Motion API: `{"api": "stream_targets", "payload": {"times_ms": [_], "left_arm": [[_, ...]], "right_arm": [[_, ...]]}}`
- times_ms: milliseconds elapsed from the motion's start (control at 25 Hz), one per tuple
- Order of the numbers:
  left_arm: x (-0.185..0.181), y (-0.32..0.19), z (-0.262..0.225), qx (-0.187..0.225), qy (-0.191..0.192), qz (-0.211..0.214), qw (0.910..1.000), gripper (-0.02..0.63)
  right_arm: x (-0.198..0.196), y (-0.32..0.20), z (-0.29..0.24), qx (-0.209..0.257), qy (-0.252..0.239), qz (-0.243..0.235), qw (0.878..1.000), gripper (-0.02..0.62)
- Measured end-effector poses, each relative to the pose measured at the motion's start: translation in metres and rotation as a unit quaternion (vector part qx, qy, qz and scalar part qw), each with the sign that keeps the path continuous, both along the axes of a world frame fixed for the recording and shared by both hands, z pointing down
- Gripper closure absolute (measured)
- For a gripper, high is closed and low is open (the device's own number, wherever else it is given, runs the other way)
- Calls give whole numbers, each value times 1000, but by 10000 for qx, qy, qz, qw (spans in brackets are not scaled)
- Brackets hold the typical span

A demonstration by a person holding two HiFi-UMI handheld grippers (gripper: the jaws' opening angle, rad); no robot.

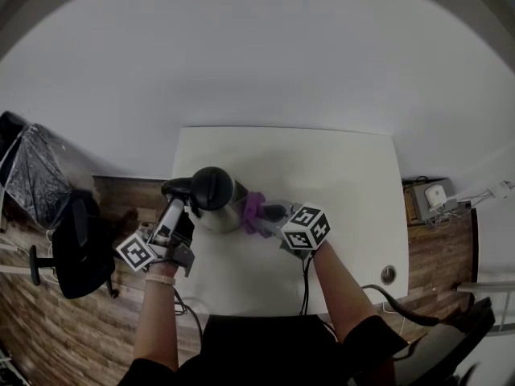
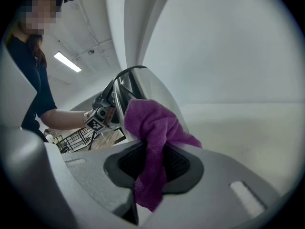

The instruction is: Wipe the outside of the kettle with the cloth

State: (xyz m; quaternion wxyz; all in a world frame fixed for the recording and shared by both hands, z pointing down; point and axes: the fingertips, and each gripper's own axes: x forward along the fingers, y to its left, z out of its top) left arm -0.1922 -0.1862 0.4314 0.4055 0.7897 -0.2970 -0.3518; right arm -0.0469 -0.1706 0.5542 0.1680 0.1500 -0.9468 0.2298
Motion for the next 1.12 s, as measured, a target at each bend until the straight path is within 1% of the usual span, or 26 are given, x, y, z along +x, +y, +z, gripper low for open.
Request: {"api": "stream_targets", "payload": {"times_ms": [120,280,480,560,640,800,1000,1120], "left_arm": [[2,-1,0,21,-139,25,9999,241],[1,-2,-1,14,-203,15,9998,241],[2,-3,0,-26,-292,-38,9996,244],[2,-3,0,-33,-322,-31,9995,244],[2,-3,1,-38,-324,-25,9995,244],[2,-3,1,-40,-359,-8,9993,244],[2,-3,2,-68,-369,0,9993,244],[2,-3,2,-73,-390,-3,9992,244]], "right_arm": [[-3,7,15,-5,371,-140,9992,503],[-7,14,35,61,973,-341,9947,503],[-7,17,47,370,1657,-565,9839,502],[-5,19,45,490,1772,-658,9808,502],[0,20,35,525,1618,-668,9832,503],[20,12,7,531,1126,-491,9910,502],[48,-24,-38,729,648,-25,9952,502],[51,-48,-69,885,256,157,9956,503]]}}
